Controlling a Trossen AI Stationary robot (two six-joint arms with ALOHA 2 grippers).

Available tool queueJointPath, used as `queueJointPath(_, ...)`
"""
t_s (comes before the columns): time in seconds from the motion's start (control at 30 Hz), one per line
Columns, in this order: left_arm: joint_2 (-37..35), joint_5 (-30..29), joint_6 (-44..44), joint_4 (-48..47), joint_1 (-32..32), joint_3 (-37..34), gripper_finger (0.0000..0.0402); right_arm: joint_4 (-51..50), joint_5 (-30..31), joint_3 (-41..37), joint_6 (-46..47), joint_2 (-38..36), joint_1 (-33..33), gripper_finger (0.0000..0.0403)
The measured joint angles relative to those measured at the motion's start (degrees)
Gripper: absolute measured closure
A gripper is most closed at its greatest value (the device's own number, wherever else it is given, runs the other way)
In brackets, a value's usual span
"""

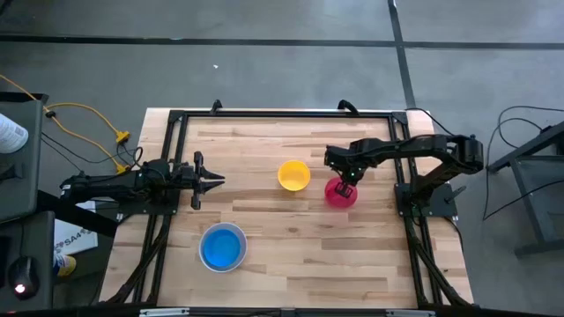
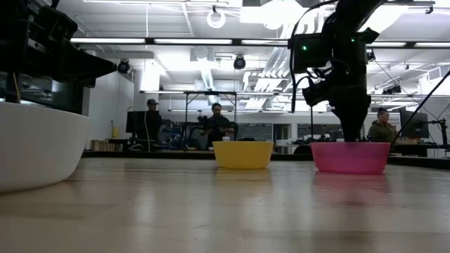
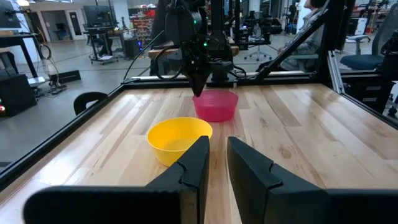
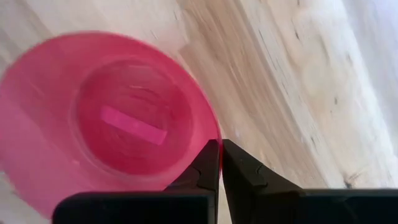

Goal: Nest bowls inside each other
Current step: Stack the red bowl on the blue bowl

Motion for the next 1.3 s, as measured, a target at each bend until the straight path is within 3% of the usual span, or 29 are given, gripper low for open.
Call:
queueJointPath(0.5, -0.02, 0.00, -0.02, 0.00, 0.02, 0.00, 0.0343, -6.03, -0.13, 13.79, -4.30, 0.30, 3.81, 0.0399)
queueJointPath(1.03, -0.02, 0.00, 0.00, 0.00, 0.02, 0.00, 0.0343, -5.97, -12.94, 32.49, -1.34, 17.16, 8.44, 0.0400)
queueJointPath(1.3, -0.01, -0.01, 0.00, 0.00, 0.01, 0.00, 0.0343, -6.06, -13.94, 40.63, -0.94, 23.08, 11.66, 0.0400)
